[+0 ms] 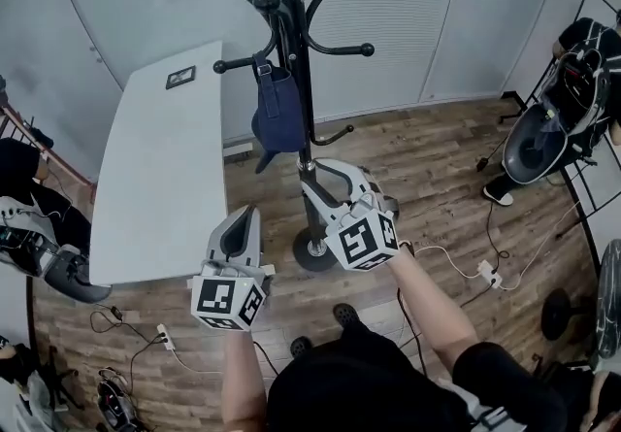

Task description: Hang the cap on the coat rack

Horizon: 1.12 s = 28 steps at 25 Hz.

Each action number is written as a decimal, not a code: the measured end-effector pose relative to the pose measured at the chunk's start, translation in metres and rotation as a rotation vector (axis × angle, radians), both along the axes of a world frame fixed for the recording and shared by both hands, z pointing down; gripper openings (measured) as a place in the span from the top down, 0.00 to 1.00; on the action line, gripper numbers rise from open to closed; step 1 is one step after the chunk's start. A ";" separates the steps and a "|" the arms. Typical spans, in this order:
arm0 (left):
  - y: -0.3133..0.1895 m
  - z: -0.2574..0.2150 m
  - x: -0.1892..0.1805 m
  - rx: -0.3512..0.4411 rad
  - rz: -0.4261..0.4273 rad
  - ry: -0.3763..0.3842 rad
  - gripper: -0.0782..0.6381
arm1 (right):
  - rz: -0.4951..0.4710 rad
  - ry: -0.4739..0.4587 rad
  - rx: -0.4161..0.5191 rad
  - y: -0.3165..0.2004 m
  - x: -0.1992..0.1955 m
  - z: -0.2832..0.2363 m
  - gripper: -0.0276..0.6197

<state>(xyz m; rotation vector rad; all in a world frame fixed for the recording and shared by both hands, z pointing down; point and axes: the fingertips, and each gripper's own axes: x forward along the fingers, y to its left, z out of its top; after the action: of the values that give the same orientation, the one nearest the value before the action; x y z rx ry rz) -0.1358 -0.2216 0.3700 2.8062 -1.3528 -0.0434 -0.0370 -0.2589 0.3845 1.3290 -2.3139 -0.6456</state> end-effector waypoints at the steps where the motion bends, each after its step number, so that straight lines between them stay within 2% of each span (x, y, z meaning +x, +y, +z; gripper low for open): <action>1: 0.002 0.000 -0.002 0.001 0.009 0.006 0.87 | 0.011 0.001 0.001 0.003 -0.001 0.000 0.72; 8: 0.015 0.005 -0.013 -0.007 0.086 0.029 0.87 | 0.085 0.005 0.017 0.031 -0.012 -0.004 0.76; 19: 0.044 0.016 -0.022 -0.013 0.229 0.005 0.87 | 0.198 -0.019 0.016 0.081 -0.031 0.005 0.85; 23: 0.052 0.016 -0.026 -0.016 0.260 0.003 0.87 | 0.241 -0.065 0.001 0.096 -0.038 0.011 0.87; 28: 0.060 0.014 -0.030 -0.015 0.282 0.008 0.87 | 0.241 -0.179 -0.043 0.109 -0.051 0.016 0.88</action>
<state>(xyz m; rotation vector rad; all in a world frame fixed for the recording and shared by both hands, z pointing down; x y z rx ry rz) -0.1662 -0.1614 0.3840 2.9492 -0.9388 -0.0387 -0.0885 -0.1495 0.4008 1.6717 -2.2368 -0.4124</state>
